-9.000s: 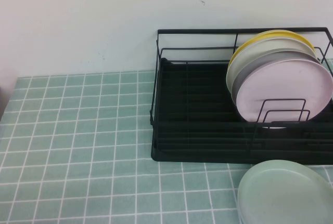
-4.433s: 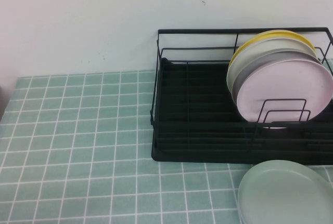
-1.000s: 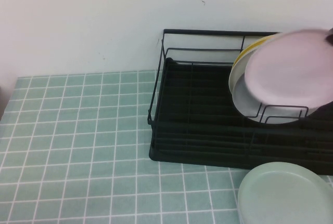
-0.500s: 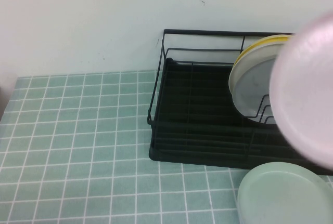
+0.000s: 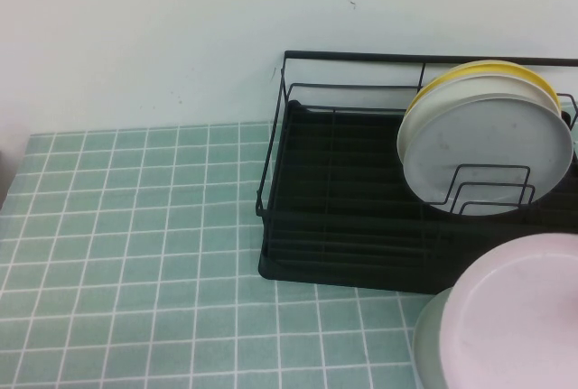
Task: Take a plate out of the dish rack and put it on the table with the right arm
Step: Place the plate from the table
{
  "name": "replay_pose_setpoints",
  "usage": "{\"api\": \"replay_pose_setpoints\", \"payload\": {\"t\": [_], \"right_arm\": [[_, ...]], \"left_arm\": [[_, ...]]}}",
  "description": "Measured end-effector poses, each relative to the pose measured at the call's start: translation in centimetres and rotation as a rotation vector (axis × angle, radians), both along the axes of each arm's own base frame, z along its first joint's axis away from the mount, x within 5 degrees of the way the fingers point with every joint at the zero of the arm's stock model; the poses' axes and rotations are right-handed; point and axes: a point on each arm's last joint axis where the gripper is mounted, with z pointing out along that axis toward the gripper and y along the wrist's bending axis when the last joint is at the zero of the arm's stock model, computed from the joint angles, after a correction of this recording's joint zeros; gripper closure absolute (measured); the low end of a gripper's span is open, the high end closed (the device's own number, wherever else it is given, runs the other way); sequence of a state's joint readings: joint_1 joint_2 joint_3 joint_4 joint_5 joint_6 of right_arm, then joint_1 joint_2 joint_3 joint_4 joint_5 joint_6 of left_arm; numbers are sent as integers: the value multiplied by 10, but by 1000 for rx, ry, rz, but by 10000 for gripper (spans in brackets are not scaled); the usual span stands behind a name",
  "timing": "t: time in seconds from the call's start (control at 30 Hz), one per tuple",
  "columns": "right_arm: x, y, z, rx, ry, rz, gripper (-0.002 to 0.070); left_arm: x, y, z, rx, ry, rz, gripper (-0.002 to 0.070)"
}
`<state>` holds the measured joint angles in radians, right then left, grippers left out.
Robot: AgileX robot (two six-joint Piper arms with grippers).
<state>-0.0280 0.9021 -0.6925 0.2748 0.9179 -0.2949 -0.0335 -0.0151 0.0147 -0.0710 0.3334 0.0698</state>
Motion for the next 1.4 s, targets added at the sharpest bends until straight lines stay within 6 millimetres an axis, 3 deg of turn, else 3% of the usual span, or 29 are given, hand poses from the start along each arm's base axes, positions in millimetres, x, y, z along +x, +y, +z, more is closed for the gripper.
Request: {"api": "replay_pose_setpoints", "payload": {"t": [0.17,0.57,1.13,1.27,1.4], "right_arm": [[19,0,-31,24,35,-37,664],[58,1,-76,42,137,-18,664],[71,1,-98,36,183,-12,661],[71,1,-98,39,184,-12,610],[72,1,-99,46,186,-22,467]], "left_arm": [[0,0,0,0,0,0,678],[0,0,0,0,0,0,678],[0,0,0,0,0,0,678],[0,0,0,0,0,0,678],[0,0,0,0,0,0,678]]}}
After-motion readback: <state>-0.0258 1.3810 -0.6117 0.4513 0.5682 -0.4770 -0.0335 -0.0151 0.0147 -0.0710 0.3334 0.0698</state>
